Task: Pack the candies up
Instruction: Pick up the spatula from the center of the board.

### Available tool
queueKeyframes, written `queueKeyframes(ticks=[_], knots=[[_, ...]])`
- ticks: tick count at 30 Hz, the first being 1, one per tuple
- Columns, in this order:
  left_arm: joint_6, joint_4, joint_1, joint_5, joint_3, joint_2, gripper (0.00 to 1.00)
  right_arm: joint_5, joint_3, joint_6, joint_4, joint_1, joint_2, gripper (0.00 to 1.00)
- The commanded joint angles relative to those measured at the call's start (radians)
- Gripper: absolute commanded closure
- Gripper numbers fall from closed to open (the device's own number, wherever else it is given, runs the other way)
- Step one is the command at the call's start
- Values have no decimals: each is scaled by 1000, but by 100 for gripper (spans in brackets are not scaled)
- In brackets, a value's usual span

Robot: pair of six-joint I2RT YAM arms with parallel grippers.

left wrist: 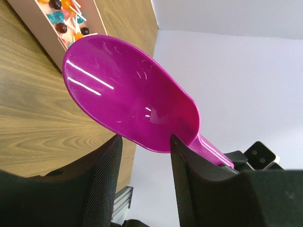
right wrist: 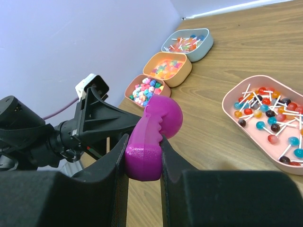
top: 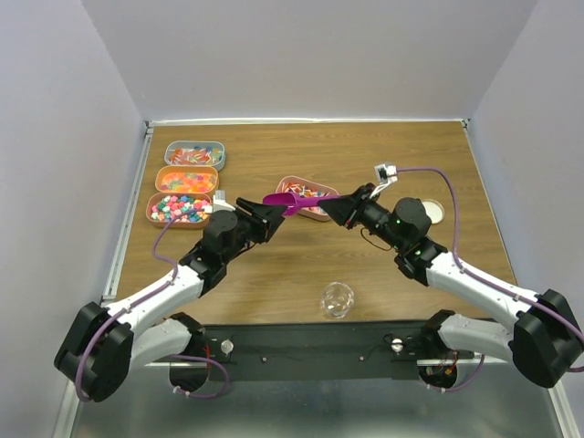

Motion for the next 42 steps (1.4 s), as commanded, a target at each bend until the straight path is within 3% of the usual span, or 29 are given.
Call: queueKeyframes(ticks=[1,7,14,21,24,28,33,37,42], knots=[[-30,15,-17,-39,14,34,48,-26,-19,-9,66,2,-15,99],[-32,13,-24,-56,44,75,50,-40,-45,-12,97,2,-25,99],[-30,-16,-27,-95,48,65,81,-35,-81,-14,104,4,-46,99],[-19,-77,-27,-154,62,42,100,-37,-129,-24,104,2,-57,99],[-4,-119,-27,-177,90,46,100,-60,-147,-49,100,2,-51,93],[21,-215,-27,-220,146,56,100,-68,-132,-95,-4,2,-43,71],[-4,-237,-21,-269,179,53,100,-110,-92,-141,-103,2,-26,58],[-27,-231,-3,-292,186,48,100,-175,-81,-140,-124,4,-2,41],[-9,-218,5,-303,206,65,100,-187,-80,-152,-149,4,-9,39]])
